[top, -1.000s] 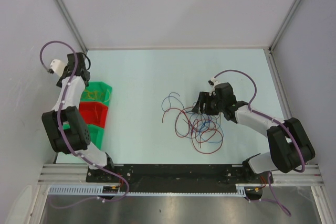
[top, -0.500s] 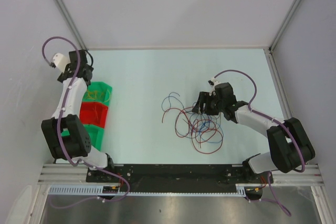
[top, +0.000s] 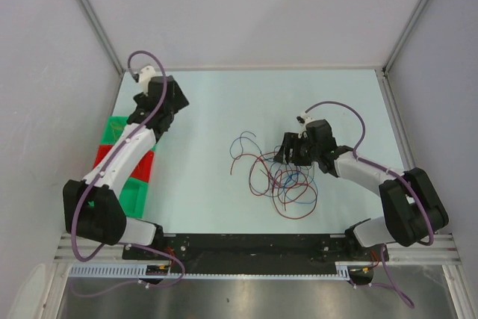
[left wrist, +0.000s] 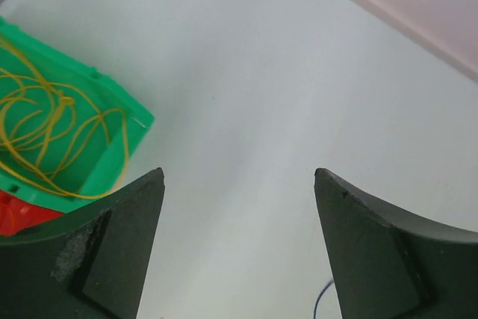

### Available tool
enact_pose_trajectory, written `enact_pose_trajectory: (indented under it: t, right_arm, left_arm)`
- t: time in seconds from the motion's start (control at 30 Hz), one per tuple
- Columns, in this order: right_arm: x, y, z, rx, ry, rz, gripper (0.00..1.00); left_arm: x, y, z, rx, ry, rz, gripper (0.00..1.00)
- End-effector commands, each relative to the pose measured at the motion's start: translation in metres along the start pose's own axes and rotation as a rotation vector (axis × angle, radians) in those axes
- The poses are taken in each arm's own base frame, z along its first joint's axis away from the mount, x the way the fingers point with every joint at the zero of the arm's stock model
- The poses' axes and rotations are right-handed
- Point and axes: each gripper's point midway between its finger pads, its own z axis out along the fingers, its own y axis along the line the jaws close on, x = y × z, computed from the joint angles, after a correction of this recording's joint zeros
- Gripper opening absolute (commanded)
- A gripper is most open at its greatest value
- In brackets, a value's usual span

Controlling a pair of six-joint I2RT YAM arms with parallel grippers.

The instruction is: Untangle the cables

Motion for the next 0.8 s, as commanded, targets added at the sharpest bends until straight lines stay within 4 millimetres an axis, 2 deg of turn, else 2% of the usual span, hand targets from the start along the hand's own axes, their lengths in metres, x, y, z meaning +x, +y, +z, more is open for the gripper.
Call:
enact_pose_trajectory:
  t: [0.0, 0.03, 0.07, 0.2, 0.33, 0.47, 0.57, 0.7, 0.77]
  right_arm:
    - [-0.014, 0.007, -0.004, -0.03, -0.06, -0.015, 0.71]
    - [-0.013, 0.007, -0.004, -0.029, -0.059, -0.015, 0.71]
    - [-0.013, 0.007, -0.003, -0.027, -0.058, -0.014, 0.7]
    - [-0.014, 0.007, -0.004, -0.026, -0.062, -0.014, 0.71]
    - [-0.015, 0.005, -0.005, -0.015, -0.067, -0.01, 0.7]
    - [-0.018, 0.005, -0.01, -0.005, -0.096, -0.009, 0.7]
    - [-0.018, 0.004, -0.014, -0.006, -0.117, -0.009, 0.69]
    - [-0.022, 0.005, -0.023, -0.001, -0.163, -0.003, 0.69]
    - [-0.022, 0.003, -0.026, 0.017, -0.172, 0.004, 0.7]
  left_arm:
    - [0.017, -0.05, -0.026, 0.225, 0.007, 0.115, 0.88]
    - [0.028, -0.055, -0.027, 0.252, 0.024, 0.153, 0.88]
    - [0.042, -0.068, -0.035, 0.305, 0.051, 0.185, 0.9]
    - [0.085, -0.089, -0.051, 0.411, 0.127, 0.274, 0.96]
    - [0.13, -0.101, -0.069, 0.474, 0.203, 0.333, 0.96]
    - [0.177, -0.119, -0.096, 0.561, 0.274, 0.408, 0.93]
    - [0.205, -0.123, -0.11, 0.584, 0.316, 0.451, 0.91]
    - [0.241, -0.117, -0.119, 0.59, 0.383, 0.487, 0.88]
    - [0.253, -0.119, -0.127, 0.609, 0.409, 0.48, 0.86]
